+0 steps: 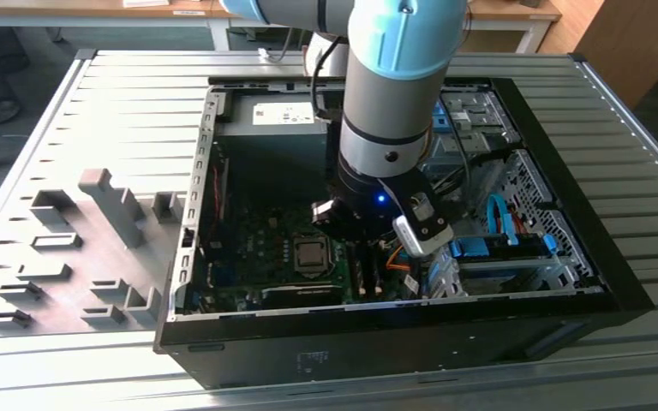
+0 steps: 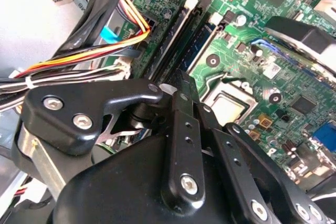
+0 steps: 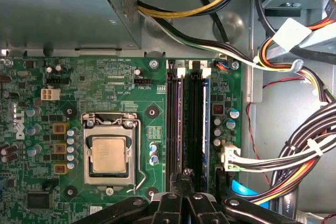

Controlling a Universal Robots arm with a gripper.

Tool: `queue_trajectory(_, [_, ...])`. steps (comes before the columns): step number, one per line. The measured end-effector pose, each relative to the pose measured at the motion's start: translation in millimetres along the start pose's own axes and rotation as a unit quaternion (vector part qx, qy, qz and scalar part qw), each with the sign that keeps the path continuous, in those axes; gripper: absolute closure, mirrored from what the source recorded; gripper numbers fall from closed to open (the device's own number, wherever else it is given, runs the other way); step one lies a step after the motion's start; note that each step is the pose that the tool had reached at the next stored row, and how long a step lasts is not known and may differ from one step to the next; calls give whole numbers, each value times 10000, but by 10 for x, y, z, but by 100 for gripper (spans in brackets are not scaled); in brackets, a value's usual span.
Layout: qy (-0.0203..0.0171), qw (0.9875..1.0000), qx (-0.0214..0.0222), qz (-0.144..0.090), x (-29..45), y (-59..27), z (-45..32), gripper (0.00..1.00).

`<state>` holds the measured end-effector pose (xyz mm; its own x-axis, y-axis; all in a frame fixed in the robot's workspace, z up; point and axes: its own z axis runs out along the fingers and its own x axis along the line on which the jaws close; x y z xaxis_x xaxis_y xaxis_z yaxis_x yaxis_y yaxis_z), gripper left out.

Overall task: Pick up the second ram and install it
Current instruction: 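Press down the second ram until it locks into place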

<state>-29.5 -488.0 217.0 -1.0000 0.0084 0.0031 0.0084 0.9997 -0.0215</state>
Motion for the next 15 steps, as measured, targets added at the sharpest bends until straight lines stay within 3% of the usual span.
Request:
queue_trajectory(4, [-1,10000,-1,0,0,0,4,89])
queue_trajectory(6, [-6,10000,-15,0,-1,2,-33,89])
queue_trajectory(7, [-3,10000,-2,0,-1,3,-68,89])
queue_trajectory(10, [-2,10000,3,0,0,31,-79,89])
queue_trajectory(15, [-2,10000,5,0,1,189,-83,89])
